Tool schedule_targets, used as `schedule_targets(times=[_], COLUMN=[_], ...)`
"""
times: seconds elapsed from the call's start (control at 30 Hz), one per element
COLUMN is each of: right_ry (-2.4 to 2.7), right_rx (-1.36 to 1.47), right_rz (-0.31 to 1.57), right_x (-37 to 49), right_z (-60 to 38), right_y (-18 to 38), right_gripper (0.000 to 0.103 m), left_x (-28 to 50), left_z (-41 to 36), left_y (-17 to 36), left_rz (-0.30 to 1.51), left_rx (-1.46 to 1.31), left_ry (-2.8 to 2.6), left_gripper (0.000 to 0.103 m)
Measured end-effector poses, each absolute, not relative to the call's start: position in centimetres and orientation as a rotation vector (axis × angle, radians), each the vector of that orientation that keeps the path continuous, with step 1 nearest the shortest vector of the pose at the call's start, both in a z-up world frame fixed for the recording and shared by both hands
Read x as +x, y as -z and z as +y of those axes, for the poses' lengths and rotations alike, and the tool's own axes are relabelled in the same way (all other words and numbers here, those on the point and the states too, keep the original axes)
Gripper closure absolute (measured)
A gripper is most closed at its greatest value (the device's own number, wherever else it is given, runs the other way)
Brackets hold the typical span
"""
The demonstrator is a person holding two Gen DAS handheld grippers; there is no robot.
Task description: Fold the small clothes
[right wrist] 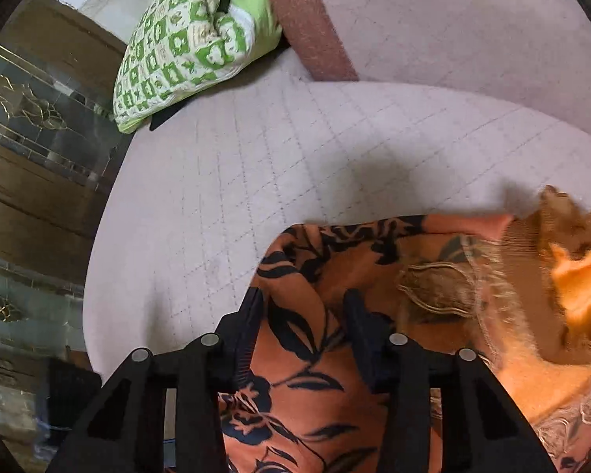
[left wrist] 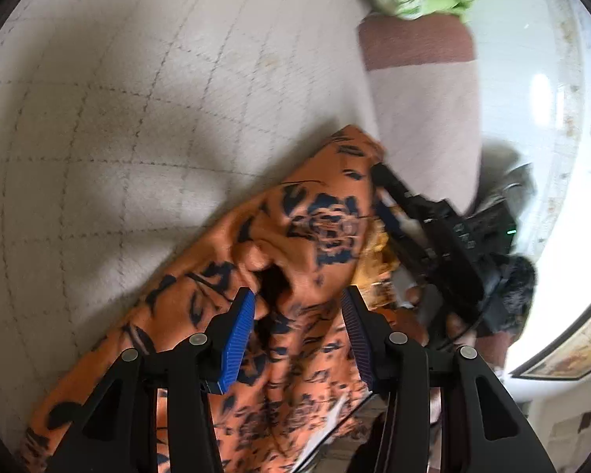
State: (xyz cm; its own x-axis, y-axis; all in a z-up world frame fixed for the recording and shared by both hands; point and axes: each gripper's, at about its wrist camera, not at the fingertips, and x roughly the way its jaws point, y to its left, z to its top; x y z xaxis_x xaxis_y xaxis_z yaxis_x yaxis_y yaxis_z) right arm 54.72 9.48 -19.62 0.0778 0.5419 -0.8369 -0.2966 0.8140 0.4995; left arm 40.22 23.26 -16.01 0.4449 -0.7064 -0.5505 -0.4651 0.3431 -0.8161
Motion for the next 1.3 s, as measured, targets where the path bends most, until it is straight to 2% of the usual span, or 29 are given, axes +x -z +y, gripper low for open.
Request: schedule_targets(times=[0.07, 0.17, 0.37, 0.57, 0.63, 0.67, 0.7, 0.73, 0.77, 0.93, 1.0, 1.1, 1.13, 1.23, 1.27, 1.3], right_ry=[-0.639, -0.637, -0.660, -0.664, -0.650, -0.639, -0.636, -0.637, -0.647, -0.682, -0.688, -0.645, -0.625, -0.627, -0.640, -0.641], right_rx=[0.251, 0.232, 0.227, 0.264, 0.259, 0.256, 0.259, 0.266, 0.275, 0.321, 0.326, 0.243, 0.194, 0.243, 0.262, 0.270], right_rz=[1.367, 1.360, 1.351, 1.363, 1.367, 1.371, 1.378, 1.385, 1.389, 1.296, 1.281, 1.327, 1.358, 1.338, 1.299, 1.260], right_x=[54.5, 54.2, 54.3, 54.7, 54.8, 54.8, 54.8, 54.8, 54.7, 54.5, 54.6, 54.6, 54.5, 53.5, 52.8, 51.7], right_z=[9.0, 9.2, 10.1, 9.8, 9.8, 9.7, 9.7, 9.7, 9.7, 9.4, 9.8, 11.5, 12.1, 10.6, 9.6, 8.2], right_y=[19.5, 19.3, 18.8, 19.7, 20.1, 20.4, 20.7, 20.9, 21.0, 18.6, 18.3, 20.5, 21.8, 21.0, 19.9, 18.5], right_gripper=[0.058, 0.057, 0.057, 0.057, 0.058, 0.064, 0.071, 0.091, 0.096, 0.097, 0.097, 0.096, 0.089, 0.081, 0.068, 0.060], left_x=[40.6, 40.6, 41.8, 43.8, 43.7, 43.6, 43.5, 43.6, 43.6, 43.6, 44.3, 45.5, 45.3, 44.8, 44.6, 44.3], left_z=[22.8, 22.9, 24.2, 23.9, 23.8, 23.8, 23.8, 24.1, 24.3, 25.2, 25.4, 25.5, 25.7, 26.1, 26.0, 25.7], left_y=[16.2, 18.5, 20.3, 21.6, 21.6, 21.3, 20.8, 20.1, 19.4, 14.7, 14.1, 17.7, 18.9, 18.1, 16.9, 15.7], left_rz=[1.183, 1.226, 1.167, 1.210, 1.205, 1.206, 1.201, 1.183, 1.173, 1.114, 1.127, 1.265, 1.267, 1.248, 1.222, 1.188], left_rx=[-1.310, -1.363, -1.428, -1.406, -1.416, -1.394, -1.365, -1.340, -1.334, -1.172, -1.057, -1.060, -1.141, -1.202, -1.171, -1.150], left_ry=[0.245, 0.191, 0.154, 0.137, 0.125, 0.118, 0.104, 0.095, 0.104, 0.079, 0.019, -0.028, -0.021, -0.011, -0.019, -0.020], left_gripper=[0.058, 0.068, 0.068, 0.069, 0.076, 0.082, 0.093, 0.095, 0.095, 0.096, 0.095, 0.093, 0.091, 0.088, 0.085, 0.077])
